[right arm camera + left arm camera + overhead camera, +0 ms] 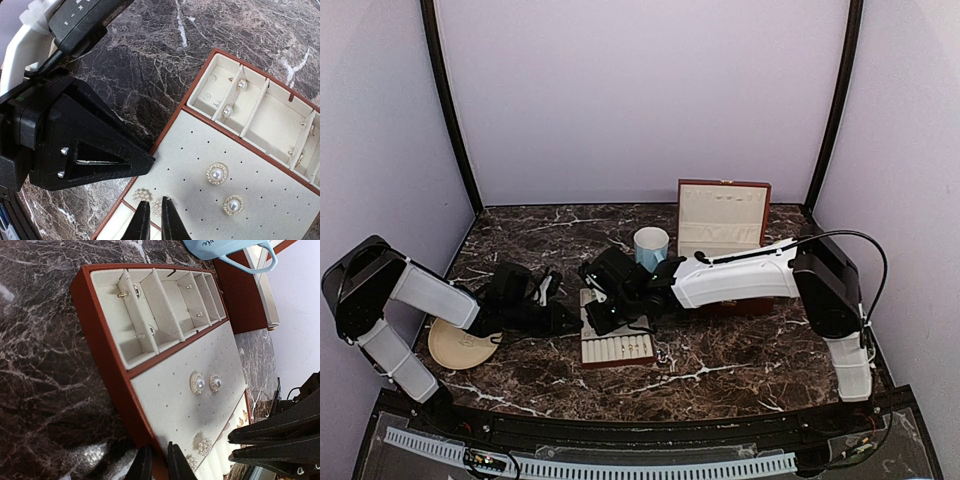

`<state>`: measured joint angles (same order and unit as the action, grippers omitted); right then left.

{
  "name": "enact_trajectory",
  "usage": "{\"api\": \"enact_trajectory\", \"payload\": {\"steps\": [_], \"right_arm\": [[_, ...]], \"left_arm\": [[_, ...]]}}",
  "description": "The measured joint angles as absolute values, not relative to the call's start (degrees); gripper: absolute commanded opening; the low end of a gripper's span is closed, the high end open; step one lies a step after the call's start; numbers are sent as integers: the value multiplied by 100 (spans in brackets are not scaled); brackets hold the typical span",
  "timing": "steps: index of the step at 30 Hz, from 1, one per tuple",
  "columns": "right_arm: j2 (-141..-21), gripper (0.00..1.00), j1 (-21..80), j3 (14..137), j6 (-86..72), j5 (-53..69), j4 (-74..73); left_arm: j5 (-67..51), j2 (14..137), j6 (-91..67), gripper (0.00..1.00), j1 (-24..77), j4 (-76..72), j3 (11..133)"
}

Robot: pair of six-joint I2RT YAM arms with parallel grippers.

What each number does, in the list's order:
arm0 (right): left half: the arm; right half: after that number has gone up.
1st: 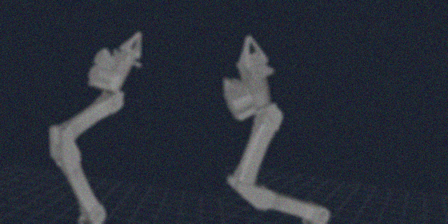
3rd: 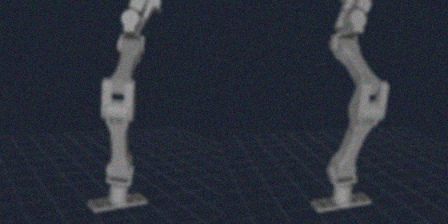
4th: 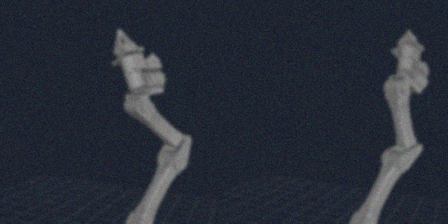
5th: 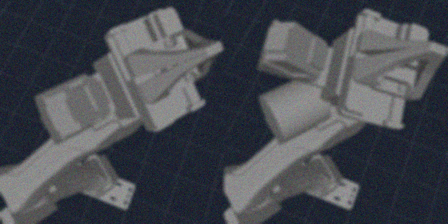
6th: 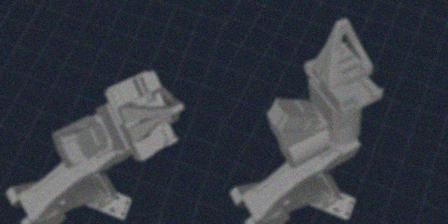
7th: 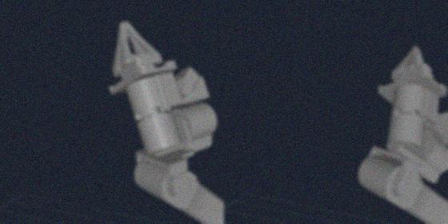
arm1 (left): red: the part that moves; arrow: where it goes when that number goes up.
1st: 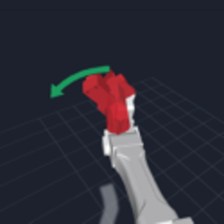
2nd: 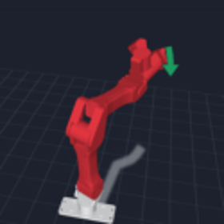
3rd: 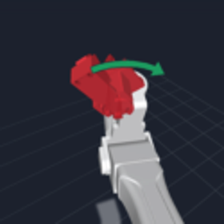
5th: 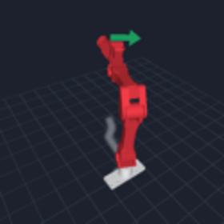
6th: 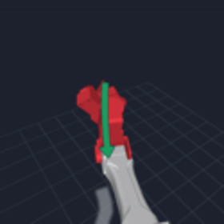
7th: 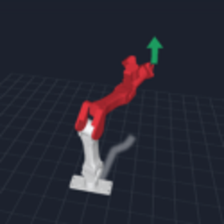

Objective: Organize the mixed jewelry
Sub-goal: Adjust the earring on the earring holder.

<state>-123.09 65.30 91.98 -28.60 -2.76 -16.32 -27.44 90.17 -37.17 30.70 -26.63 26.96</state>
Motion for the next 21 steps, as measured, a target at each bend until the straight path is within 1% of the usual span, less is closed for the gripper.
{"api": "enact_trajectory", "payload": {"steps": [21], "right_arm": [[-12560, 7, 6471, 9386, -2840, -128, -1686]], "left_arm": [[-2762, 9017, -3723, 14, 3070, -2674, 2694]]}}
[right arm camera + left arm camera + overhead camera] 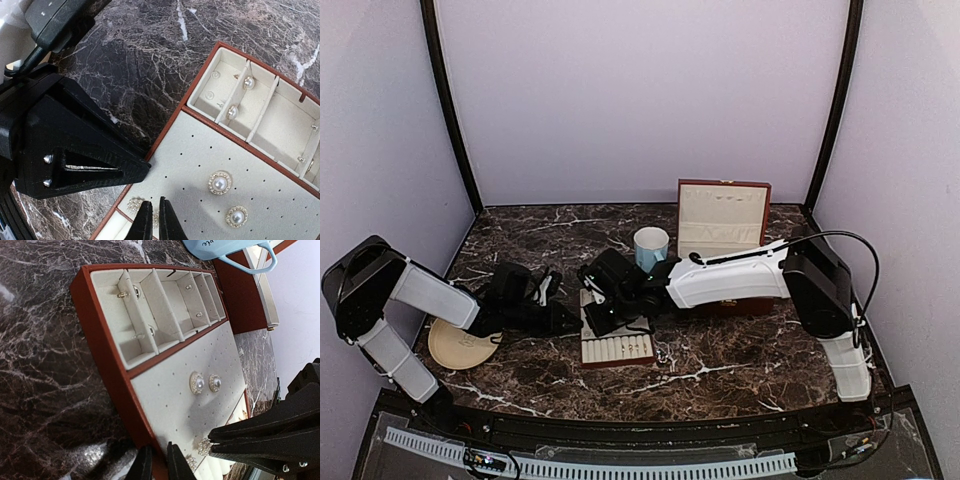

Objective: Organize the mixed jewelry
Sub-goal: Adjust the earring on the earring holder.

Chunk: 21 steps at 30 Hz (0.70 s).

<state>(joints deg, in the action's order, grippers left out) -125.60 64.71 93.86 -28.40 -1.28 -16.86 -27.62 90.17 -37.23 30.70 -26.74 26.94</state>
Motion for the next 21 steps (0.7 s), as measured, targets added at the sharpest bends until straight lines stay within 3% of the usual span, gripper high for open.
{"api": "enact_trajectory", "payload": {"steps": [21], "right_arm": [[-12573, 6, 6469, 9190, -2906, -84, -1546]], "left_arm": [[-2762, 9017, -3730, 13, 3070, -2674, 2694]]}}
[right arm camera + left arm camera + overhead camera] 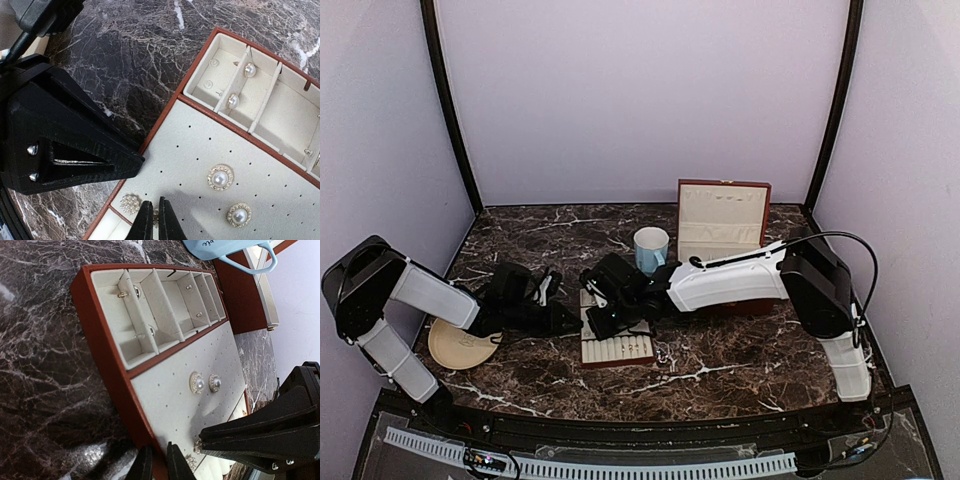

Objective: Organize the mixed jewelry
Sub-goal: Adjust the earring on the earring holder.

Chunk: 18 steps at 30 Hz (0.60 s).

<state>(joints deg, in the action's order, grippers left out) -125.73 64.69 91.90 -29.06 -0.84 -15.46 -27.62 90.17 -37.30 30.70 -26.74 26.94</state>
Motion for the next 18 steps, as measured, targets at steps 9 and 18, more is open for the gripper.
{"api": "enact_trajectory", "payload": {"steps": [9, 18], "right_arm": [[-12573, 6, 6466, 9146, -2926, -69, -1455], [-12453, 25, 6464, 8938, -2958, -115, -1293]], "left_arm": [[-2762, 9017, -3732, 13, 3070, -2674, 2694], [-2727, 8973, -3684, 30, 3070, -2659, 2696]]}}
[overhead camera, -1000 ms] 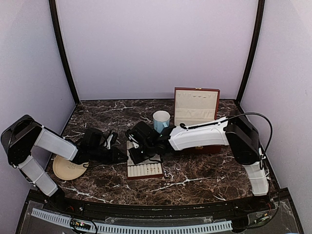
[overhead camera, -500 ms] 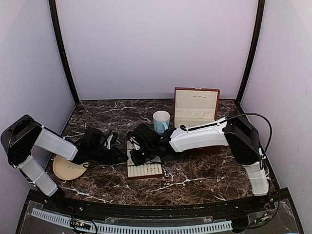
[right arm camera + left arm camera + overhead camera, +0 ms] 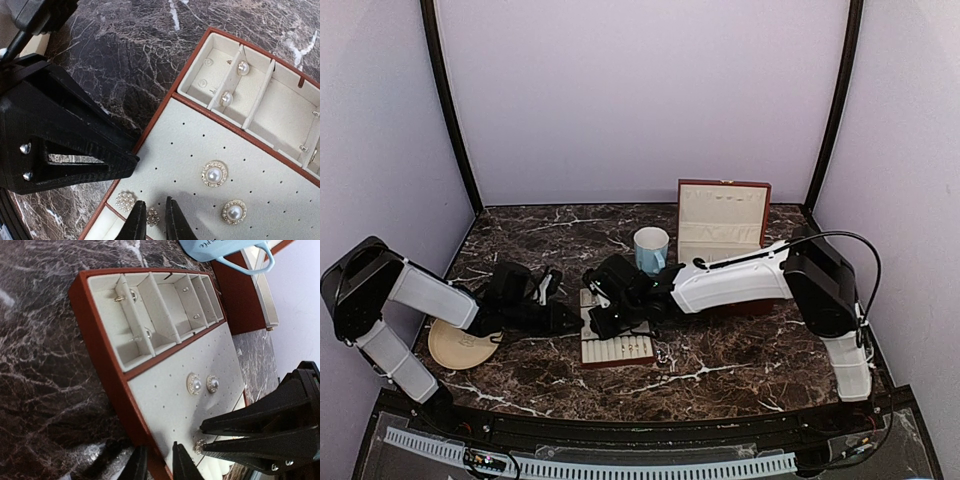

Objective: Organize the mixed jewelry
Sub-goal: Adjust the earring on the earring holder, then adjust the jewelry box at the center of the board.

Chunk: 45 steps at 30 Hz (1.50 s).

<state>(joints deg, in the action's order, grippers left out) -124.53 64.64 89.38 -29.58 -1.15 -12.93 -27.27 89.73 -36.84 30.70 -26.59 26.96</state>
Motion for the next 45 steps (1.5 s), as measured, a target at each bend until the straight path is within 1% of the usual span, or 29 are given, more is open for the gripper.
{"api": "enact_trajectory", "payload": {"steps": [1, 2, 4, 6, 9, 17, 20, 21, 29, 35, 39, 45], "right_arm": [[-12433, 31, 6462, 8925, -2974, -121, -1297], [-12414, 36, 6460, 8923, -2963, -126, -1308], [-12368, 46, 6449, 8925, -2952, -132, -1321], [-12287, 52, 6429, 8925, -2943, -132, -1363], [-12014, 56, 6361, 8818, -2958, -132, -1330], [-10429, 64, 5929, 7848, -2963, -202, -1013], [-10064, 68, 5791, 7500, -2967, -283, -891], [-9963, 68, 5743, 7369, -2963, -307, -873], [-9325, 70, 5457, 6462, -2991, -440, -856], [-8829, 68, 5133, 6036, -3052, -510, -849], [-8569, 64, 5041, 5701, -3085, -602, -884], [-7985, 58, 5024, 4969, -3347, -670, -1111]], "left_arm": [[-2711, 8932, -3658, 38, 3070, -2650, 2698], [-2703, 8879, -3642, 41, 3070, -2641, 2709], [-2637, 8755, -3601, 51, 3070, -2613, 2786], [-2521, 8606, -3540, 56, 3070, -2589, 2891], [-2279, 8246, -3426, 58, 3070, -2510, 3092], [-1653, 7426, -2930, 58, 3070, -2040, 3522], [-1424, 7133, -2801, 62, 3070, -1723, 3531], [-1354, 7050, -2770, 65, 3070, -1636, 3531], [-891, 6488, -2773, 69, 3009, -751, 3555], [-869, 6281, -2759, 73, 2757, -58, 3667], [-1129, 6276, -2541, 74, 2309, 484, 4130], [-1660, 6278, -2018, 75, 1074, 1057, 5002]]}}
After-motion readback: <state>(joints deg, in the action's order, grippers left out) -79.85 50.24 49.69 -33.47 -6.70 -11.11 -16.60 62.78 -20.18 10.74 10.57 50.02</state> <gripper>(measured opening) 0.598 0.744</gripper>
